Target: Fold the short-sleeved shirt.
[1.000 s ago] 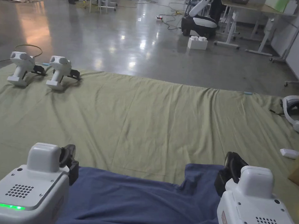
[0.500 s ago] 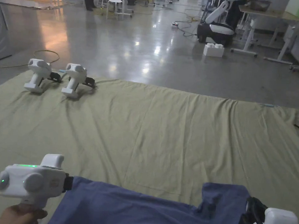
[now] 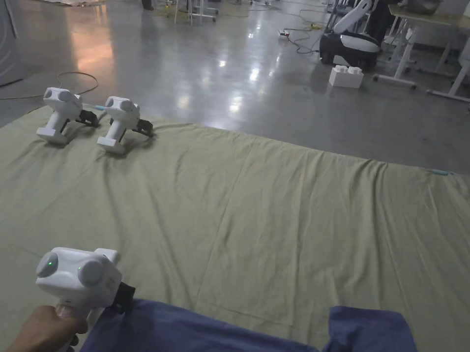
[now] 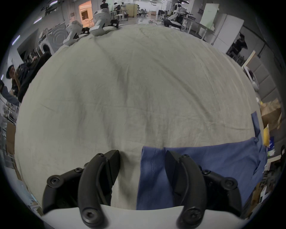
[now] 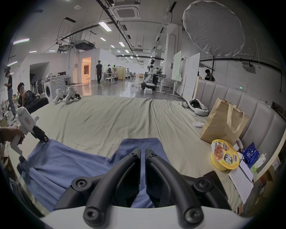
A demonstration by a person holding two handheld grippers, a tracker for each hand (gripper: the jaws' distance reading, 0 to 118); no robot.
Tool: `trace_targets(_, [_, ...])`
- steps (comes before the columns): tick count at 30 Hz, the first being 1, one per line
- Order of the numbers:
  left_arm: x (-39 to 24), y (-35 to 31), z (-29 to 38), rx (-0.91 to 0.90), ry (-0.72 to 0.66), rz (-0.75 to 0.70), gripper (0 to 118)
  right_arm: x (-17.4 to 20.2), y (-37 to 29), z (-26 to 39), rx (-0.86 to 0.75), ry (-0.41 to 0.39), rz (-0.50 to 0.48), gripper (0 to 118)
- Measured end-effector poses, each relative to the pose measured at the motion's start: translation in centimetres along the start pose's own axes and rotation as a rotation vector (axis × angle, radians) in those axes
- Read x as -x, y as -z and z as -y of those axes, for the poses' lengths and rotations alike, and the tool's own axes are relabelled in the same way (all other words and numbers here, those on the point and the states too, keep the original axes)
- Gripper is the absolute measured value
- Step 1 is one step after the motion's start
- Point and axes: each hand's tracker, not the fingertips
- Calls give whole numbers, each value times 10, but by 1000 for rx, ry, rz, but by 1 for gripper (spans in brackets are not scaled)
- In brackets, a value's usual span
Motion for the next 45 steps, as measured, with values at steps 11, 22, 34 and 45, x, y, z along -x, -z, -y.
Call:
trace_targets(11, [-24,-19,12,-81,125,-27,7,-40,67,-16,252,29,-5,30])
trace_targets(22, [-25,-84,40,-232,13,55,7,-82,209,-19,679,65,-87,79])
trace_targets(34, [-20,-96,59,-272,-20,54,7,-65,240,-9,746,38,-120,24])
trace_targets(45, [1,-115,75,-321,-36,84,7,-73,150,-41,494,16,-153,5])
